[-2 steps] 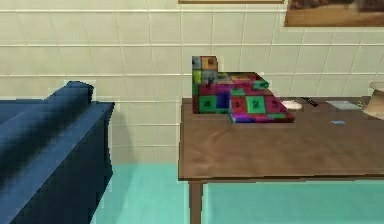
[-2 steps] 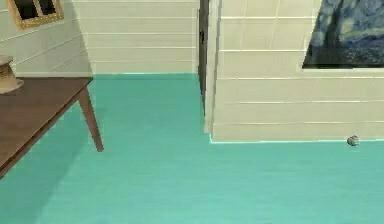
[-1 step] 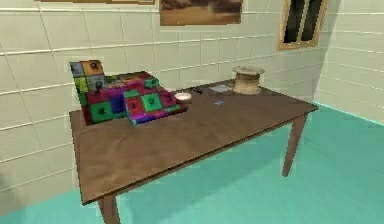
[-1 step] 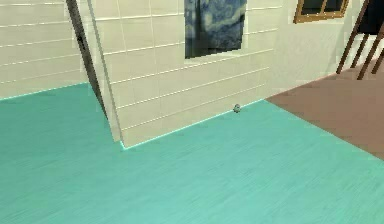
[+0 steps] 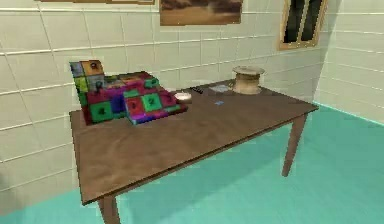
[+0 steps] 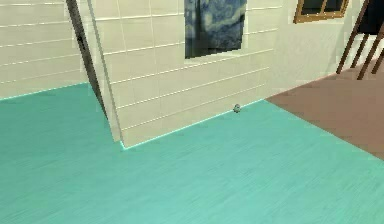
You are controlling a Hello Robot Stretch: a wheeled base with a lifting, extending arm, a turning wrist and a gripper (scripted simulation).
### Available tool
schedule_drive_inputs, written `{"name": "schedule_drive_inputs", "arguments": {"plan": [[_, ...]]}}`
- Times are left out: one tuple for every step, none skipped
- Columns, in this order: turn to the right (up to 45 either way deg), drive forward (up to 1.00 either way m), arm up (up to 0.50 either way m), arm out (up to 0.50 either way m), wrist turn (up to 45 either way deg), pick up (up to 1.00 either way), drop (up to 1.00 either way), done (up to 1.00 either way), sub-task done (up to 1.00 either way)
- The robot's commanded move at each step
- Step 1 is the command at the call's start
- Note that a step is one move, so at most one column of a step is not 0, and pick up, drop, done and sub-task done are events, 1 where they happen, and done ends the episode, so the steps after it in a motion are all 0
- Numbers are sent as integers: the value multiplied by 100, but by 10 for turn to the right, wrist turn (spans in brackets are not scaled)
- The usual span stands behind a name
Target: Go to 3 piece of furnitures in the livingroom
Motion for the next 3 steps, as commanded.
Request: {"name": "schedule_drive_inputs", "arguments": {"plan": [[450, 0, 0, 0, 0, 0, 0, 0, 0], [450, 0, 0, 0, 0, 0, 0, 0, 0], [450, 0, 0, 0, 0, 0, 0, 0, 0]]}}
